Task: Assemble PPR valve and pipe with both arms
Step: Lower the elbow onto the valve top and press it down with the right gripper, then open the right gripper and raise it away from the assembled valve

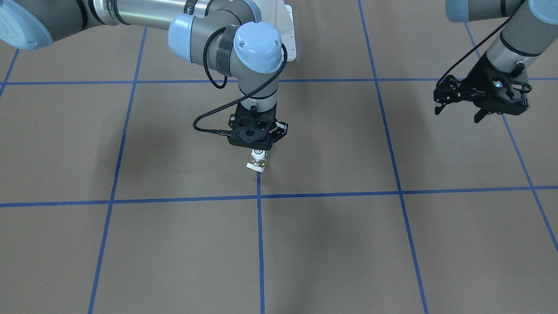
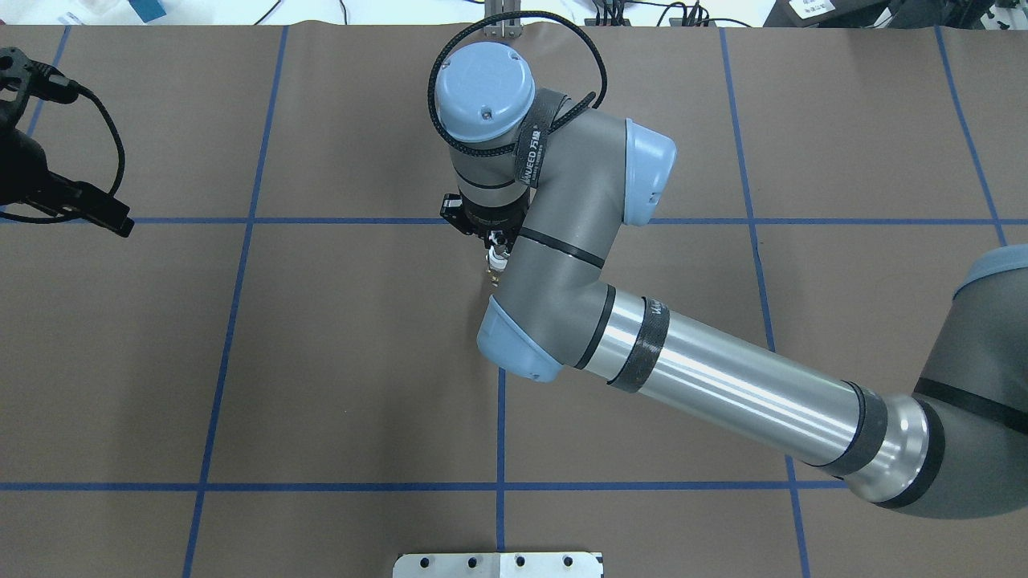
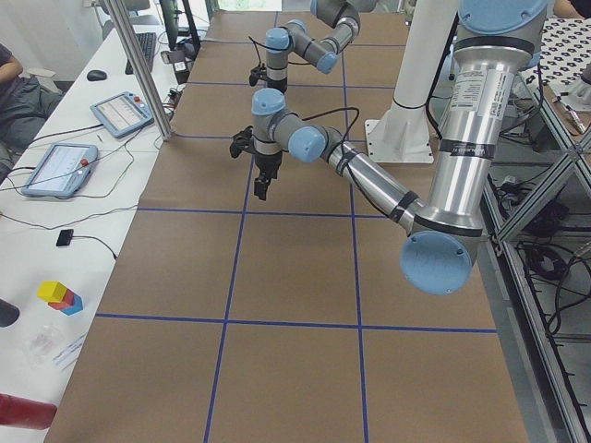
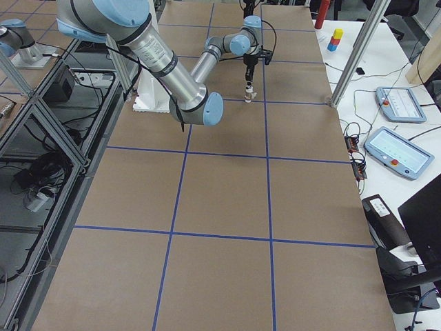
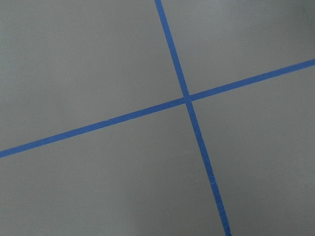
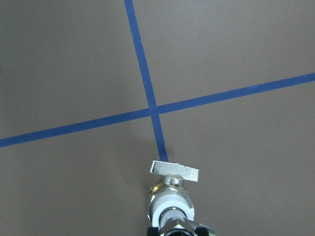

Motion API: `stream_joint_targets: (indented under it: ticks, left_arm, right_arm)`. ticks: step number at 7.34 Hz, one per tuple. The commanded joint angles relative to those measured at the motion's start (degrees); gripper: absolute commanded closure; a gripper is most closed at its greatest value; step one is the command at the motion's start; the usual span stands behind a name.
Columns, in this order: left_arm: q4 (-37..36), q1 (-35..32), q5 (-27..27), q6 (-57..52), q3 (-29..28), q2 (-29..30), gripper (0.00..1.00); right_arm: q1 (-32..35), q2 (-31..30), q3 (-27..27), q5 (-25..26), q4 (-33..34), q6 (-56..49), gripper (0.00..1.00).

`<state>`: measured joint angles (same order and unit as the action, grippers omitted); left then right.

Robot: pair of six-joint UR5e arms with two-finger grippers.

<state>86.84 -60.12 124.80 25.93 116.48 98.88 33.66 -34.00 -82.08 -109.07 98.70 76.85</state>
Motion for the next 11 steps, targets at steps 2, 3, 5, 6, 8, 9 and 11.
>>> stream_joint_targets:
  ticks: [2,3,5,6,8,9,11]
  left_arm:
    - [-0.1,0.0,0.0,0.1,0.1,0.0,0.01]
    - [-0.1,0.0,0.0,0.3,0.1,0.0,0.01]
    - [0.0,0.1,0.0,2.0,0.3,0.0,0.01]
    - [0.0,0.1,0.0,2.0,0.5,0.0,0.01]
    - [-0.2,-0.3,0.6,1.8,1.8,-0.3,0.01]
    - [-0.2,-1.2,1.7,1.2,2.2,-0.7,0.01]
    - [-0.2,-5.3,2.0,-4.3,2.5,-2.4,0.01]
  right_arm:
    - [0.0,0.1,0.1,0.1,0.0,0.1,0.58]
    - [0.0,0.1,0.3,0.1,0.0,0.1,0.43]
    - [0.0,0.0,0.5,0.1,0.0,0.1,0.22]
    - [0.0,0.1,0.3,0.0,0.0,0.1,0.14]
    - [1.3,-0.7,-2.7,-0.5,0.0,0.1,0.0]
    - [3.5,-6.2,-9.7,-2.7,0.1,-0.5,0.0]
    - [7.7,-21.2,-25.3,-4.7,0.3,-7.1,0.0]
